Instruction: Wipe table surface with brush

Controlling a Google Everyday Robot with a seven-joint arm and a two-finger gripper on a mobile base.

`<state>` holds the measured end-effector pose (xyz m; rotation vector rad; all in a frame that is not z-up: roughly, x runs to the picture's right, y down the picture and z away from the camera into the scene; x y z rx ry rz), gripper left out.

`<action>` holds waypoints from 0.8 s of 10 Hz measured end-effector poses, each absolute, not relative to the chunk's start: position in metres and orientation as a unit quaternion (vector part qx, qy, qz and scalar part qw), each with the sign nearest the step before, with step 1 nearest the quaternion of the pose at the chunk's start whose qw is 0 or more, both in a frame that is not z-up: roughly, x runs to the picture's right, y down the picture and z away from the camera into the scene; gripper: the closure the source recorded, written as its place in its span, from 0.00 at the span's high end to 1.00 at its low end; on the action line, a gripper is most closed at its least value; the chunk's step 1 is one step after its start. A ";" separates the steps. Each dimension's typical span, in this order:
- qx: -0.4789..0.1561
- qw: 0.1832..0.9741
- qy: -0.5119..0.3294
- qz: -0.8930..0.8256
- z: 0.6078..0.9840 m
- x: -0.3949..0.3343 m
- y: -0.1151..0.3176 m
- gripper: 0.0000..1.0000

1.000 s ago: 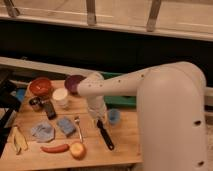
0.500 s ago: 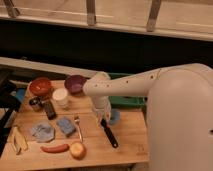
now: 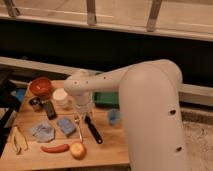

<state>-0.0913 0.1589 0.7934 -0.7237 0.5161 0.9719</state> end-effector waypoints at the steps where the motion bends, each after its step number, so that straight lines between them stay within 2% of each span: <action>1: -0.338 0.789 0.243 0.451 0.793 -0.095 0.161 0.00; 4: -0.341 0.775 0.253 0.468 0.788 -0.073 0.168 0.00; 8: -0.348 0.775 0.221 0.479 0.765 -0.016 0.172 0.00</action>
